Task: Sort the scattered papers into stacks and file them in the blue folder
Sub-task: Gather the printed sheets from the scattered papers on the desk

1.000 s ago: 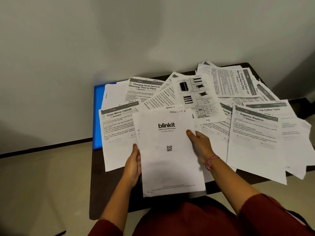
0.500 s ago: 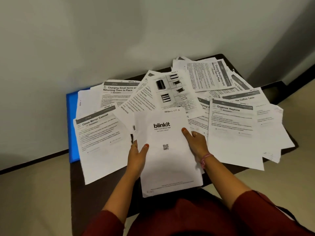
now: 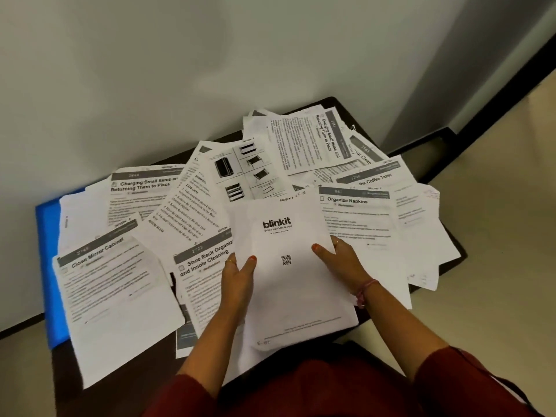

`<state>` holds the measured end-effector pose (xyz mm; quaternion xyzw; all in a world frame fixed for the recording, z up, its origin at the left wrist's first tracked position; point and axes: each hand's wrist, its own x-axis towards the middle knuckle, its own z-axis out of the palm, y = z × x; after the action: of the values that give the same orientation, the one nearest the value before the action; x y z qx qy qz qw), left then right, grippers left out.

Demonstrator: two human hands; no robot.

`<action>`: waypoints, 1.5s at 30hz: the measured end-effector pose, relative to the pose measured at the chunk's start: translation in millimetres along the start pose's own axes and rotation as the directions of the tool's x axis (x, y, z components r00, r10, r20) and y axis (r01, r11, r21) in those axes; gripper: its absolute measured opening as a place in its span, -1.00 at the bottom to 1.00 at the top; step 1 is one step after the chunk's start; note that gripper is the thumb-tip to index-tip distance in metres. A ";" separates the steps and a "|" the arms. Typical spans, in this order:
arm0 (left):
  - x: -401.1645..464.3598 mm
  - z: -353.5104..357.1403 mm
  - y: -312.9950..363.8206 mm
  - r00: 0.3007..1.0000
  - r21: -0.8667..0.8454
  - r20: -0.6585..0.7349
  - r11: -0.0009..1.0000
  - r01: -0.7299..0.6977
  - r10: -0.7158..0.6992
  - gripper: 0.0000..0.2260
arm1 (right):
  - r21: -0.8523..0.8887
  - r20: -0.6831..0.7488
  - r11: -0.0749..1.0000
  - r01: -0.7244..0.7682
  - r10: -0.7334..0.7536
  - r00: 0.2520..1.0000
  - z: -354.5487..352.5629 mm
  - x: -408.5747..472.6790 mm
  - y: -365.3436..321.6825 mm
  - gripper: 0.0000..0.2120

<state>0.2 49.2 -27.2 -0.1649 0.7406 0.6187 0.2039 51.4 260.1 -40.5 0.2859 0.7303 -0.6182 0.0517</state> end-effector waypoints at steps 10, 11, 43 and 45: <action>8.2 71.8 6.0 0.995 0.062 0.068 0.995 0.072 -0.076 -0.72 | 0.166 -0.083 0.977 -0.135 0.150 0.985 -60.8 12.5 30.7 -0.73; 9.1 75.9 6.8 0.994 0.059 0.075 0.995 0.081 -0.085 -0.73 | 0.184 -0.084 0.972 -0.143 0.160 0.983 -63.9 12.6 32.6 -0.74; -1.1 98.3 -9.4 0.893 0.605 0.234 0.662 -0.443 0.385 -0.73 | 0.328 -0.208 0.932 -0.154 0.230 0.951 -154.3 26.5 51.0 -0.79; -0.4 91.8 -14.9 0.860 0.688 0.254 0.542 -0.482 0.443 -0.69 | 0.336 -0.212 0.927 -0.165 0.245 0.946 -159.9 27.1 50.7 -0.79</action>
<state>16.9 136.7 -53.6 0.1472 0.9355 0.3052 0.1002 97.7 422.4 -59.6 0.4414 0.5892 -0.6764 -0.0219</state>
